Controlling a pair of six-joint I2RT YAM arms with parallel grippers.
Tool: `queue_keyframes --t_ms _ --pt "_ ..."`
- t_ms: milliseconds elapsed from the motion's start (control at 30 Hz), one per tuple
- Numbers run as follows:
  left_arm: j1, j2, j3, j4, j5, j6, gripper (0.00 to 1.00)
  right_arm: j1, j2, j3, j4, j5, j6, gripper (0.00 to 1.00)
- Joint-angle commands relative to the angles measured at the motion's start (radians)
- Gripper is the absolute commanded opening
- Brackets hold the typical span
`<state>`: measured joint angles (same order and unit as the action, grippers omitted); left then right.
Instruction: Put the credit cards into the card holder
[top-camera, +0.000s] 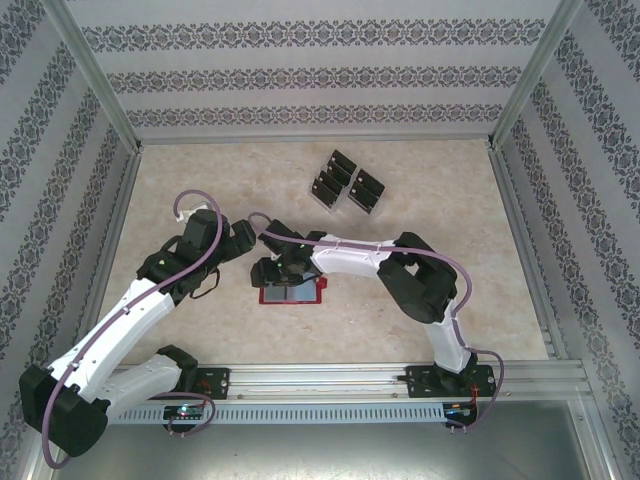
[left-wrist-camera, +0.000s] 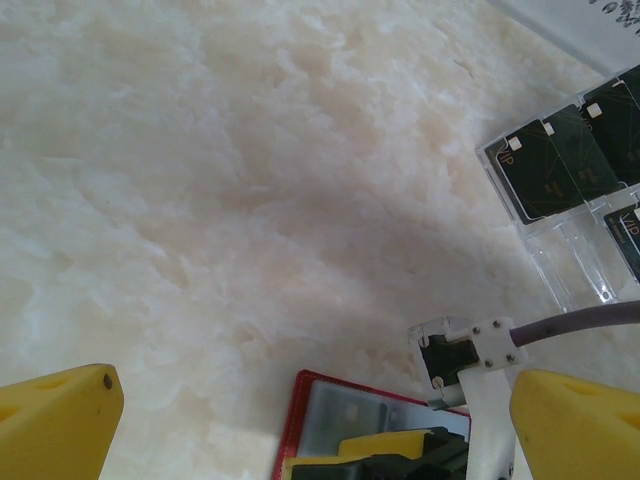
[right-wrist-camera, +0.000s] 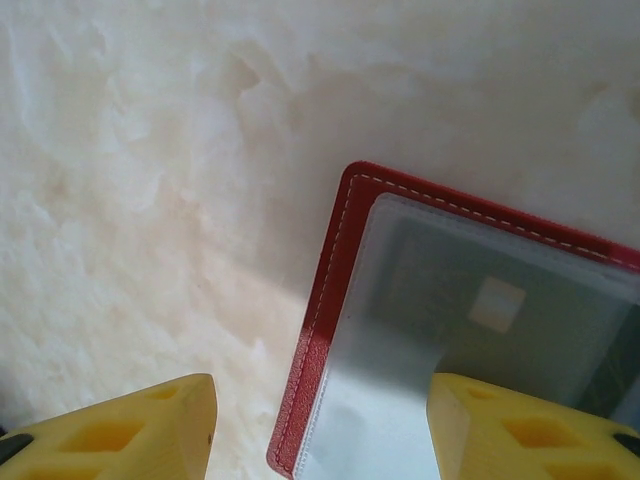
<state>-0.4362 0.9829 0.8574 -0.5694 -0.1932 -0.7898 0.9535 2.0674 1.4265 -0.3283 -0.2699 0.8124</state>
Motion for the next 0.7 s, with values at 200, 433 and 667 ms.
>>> queue_keyframes --t_ms 200,433,667 --pt "0.014 -0.014 0.024 -0.038 -0.021 0.021 1.0 -0.072 -0.227 -0.091 -0.015 0.005 -0.041 0.59" --pt "0.013 0.025 -0.008 -0.009 0.008 0.029 1.0 -0.261 -0.398 -0.126 -0.128 0.041 -0.172 0.59" --pt "0.014 0.132 -0.023 0.006 0.071 0.065 1.0 -0.441 -0.283 0.09 -0.269 0.053 -0.431 0.55"
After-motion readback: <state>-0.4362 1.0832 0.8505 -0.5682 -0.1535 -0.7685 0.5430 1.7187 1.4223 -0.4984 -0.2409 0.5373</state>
